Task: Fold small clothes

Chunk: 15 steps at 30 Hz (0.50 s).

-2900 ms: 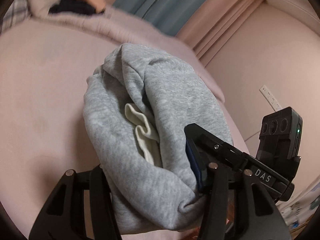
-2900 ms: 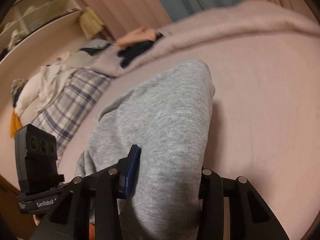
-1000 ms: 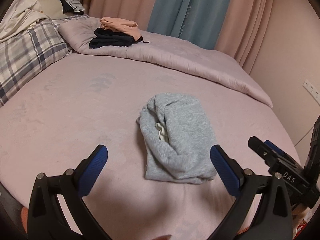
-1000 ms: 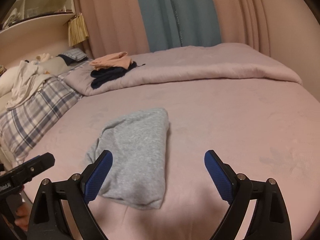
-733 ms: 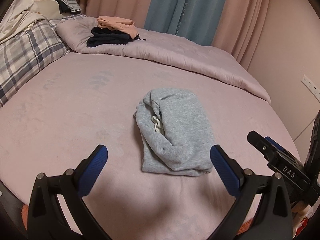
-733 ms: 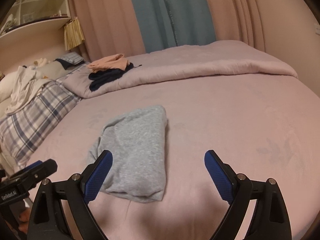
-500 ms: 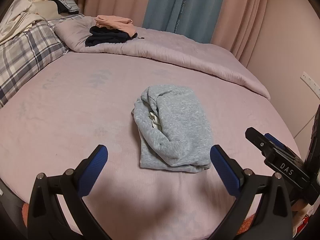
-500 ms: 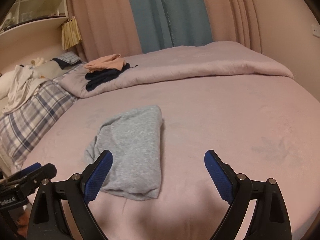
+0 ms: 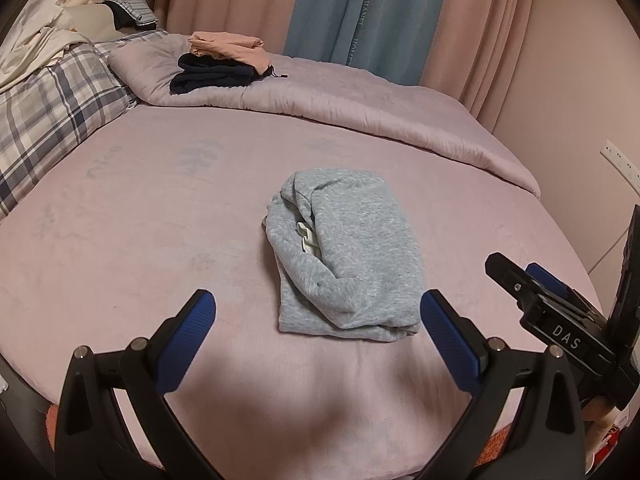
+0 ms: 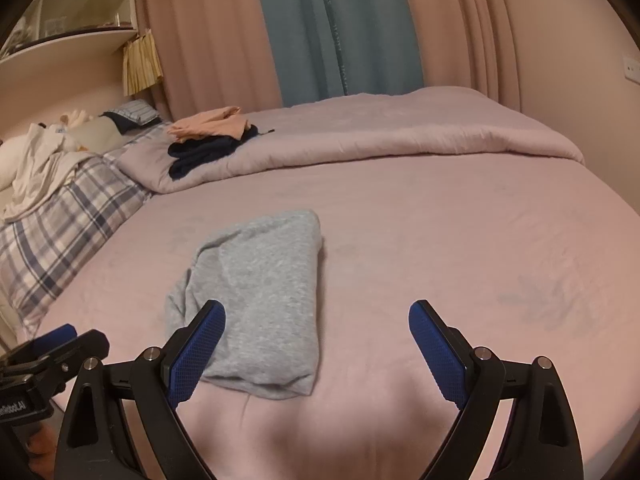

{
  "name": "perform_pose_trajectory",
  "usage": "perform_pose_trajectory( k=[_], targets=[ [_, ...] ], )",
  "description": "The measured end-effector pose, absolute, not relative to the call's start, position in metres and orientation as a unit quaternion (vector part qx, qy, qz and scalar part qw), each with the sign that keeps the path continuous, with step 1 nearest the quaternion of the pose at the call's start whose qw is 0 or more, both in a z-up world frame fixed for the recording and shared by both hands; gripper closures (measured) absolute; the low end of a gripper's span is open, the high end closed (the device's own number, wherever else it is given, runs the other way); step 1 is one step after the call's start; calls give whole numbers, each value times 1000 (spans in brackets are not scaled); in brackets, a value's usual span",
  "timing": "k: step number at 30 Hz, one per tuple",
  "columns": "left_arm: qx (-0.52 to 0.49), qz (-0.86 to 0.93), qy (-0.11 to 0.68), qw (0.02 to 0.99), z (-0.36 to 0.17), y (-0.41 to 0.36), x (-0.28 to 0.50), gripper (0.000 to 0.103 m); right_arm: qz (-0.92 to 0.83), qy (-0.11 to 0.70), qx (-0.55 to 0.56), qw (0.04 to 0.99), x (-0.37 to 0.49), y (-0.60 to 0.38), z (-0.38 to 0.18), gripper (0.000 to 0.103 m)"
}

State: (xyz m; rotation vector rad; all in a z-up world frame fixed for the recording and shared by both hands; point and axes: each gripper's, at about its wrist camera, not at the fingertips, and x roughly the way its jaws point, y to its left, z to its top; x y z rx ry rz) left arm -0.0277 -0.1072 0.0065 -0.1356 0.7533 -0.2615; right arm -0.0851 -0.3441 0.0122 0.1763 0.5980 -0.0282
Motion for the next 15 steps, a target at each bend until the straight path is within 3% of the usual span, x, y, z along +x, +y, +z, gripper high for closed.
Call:
perform_pose_trajectory(
  k=[15],
  targets=[
    [-68, -128, 365, 920, 5, -107, -30, 1, -22, 296, 78, 952, -87, -343, 13, 10]
  ],
)
